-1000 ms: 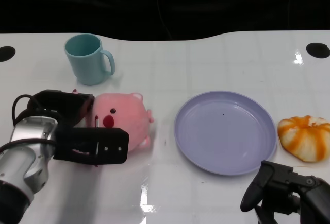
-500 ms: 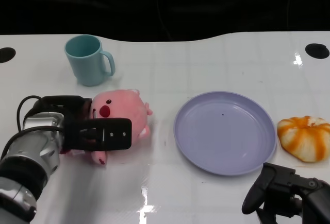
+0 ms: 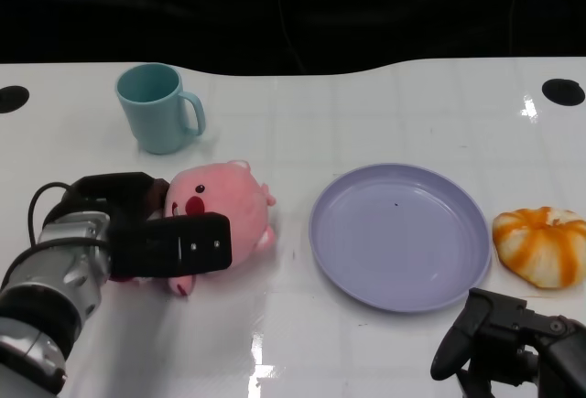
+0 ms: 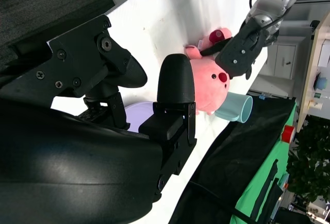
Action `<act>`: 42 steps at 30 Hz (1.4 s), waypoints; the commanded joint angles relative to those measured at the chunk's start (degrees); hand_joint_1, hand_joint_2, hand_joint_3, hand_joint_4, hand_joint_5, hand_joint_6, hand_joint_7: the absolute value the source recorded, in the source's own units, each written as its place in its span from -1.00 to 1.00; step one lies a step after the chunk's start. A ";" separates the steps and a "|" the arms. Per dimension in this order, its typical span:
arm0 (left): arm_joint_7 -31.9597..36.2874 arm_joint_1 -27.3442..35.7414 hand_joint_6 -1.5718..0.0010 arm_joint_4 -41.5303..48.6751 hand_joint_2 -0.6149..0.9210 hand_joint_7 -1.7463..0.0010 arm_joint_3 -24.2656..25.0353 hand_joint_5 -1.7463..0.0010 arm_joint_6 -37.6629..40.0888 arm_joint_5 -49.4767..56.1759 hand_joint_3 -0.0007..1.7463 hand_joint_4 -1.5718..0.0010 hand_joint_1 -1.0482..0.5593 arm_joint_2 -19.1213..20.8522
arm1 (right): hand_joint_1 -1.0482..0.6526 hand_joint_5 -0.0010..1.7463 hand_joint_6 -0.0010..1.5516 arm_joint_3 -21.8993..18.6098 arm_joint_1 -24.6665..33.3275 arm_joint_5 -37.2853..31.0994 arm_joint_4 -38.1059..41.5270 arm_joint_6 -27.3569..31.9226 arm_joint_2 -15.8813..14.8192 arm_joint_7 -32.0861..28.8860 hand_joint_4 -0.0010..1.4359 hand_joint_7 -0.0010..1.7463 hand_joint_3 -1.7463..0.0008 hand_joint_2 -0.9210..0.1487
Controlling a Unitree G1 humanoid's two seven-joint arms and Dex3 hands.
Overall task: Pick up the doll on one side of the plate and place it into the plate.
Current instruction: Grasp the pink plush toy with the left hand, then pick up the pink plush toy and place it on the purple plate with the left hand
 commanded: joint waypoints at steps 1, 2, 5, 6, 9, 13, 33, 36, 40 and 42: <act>2.31 4.99 -0.07 0.74 1.00 0.43 -0.72 -0.76 -2.49 -0.57 -0.55 0.19 -0.05 -0.54 | 0.21 0.98 -0.27 -0.34 0.26 -0.01 0.59 -1.23 -0.67 0.08 -0.11 0.70 -0.36 -0.35; 3.71 5.25 -0.11 0.45 1.00 0.50 -0.41 -0.70 -3.07 -0.98 -0.55 0.18 -0.05 -0.36 | 0.21 0.97 -0.26 -0.33 0.13 -0.08 0.74 -1.21 -0.70 0.10 -0.11 0.70 -0.36 -0.34; 6.31 5.68 0.17 -0.56 1.00 -0.81 0.66 -0.97 -4.76 -2.21 -0.47 0.05 -0.02 0.48 | 0.24 0.98 -0.24 -0.12 -0.61 -0.25 1.24 -0.75 -0.56 -0.02 -0.08 0.70 -0.37 -0.32; 6.60 5.87 0.17 -1.10 1.00 -0.90 1.18 -0.98 -5.58 -2.76 -0.46 0.00 -0.01 0.90 | 0.25 0.98 -0.24 0.00 -0.83 -0.35 1.55 -0.75 -0.50 -0.08 -0.08 0.69 -0.36 -0.32; 6.98 6.74 0.12 -2.73 0.96 -0.99 3.02 -1.00 -7.84 -4.99 -0.38 -0.11 0.04 1.83 | 0.27 0.99 -0.25 0.19 -1.16 -0.28 2.25 -1.05 -0.26 -0.16 -0.08 0.69 -0.36 -0.35; 6.03 9.00 0.07 -7.72 0.71 -1.00 6.03 -1.00 -10.25 -8.25 -0.01 -0.15 0.08 3.64 | 0.25 0.99 -0.27 0.26 -1.24 0.05 1.34 0.01 0.09 -0.50 -0.12 0.70 -0.32 -0.41; -2.53 6.84 0.03 -28.73 0.50 -1.00 9.30 -1.00 -2.68 -10.21 0.25 -0.18 0.06 0.30 | 0.24 1.00 -0.29 1.53 -4.54 -0.21 5.38 -0.16 0.64 -1.16 -0.12 0.73 -0.30 -0.44; -2.77 5.28 0.02 -28.73 0.50 -1.00 8.84 -1.00 -2.43 -9.90 0.23 -0.19 0.07 -1.43 | 0.24 0.99 -0.30 1.62 -4.67 -0.52 5.37 0.23 0.55 -1.41 -0.13 0.73 -0.28 -0.44; -3.17 2.31 0.06 -27.85 0.47 -1.00 7.51 -1.00 -0.39 -8.97 0.17 -0.17 0.06 -5.04 | 0.23 0.98 -0.29 1.37 -4.43 -0.36 5.51 -0.43 0.21 -1.28 -0.12 0.72 -0.27 -0.45; -3.42 0.31 0.08 -26.73 0.50 -1.00 6.51 -1.00 1.12 -8.58 0.13 -0.16 0.05 -7.66 | 0.24 0.98 -0.29 1.29 -4.16 -0.38 5.46 -0.84 0.04 -1.17 -0.12 0.71 -0.26 -0.46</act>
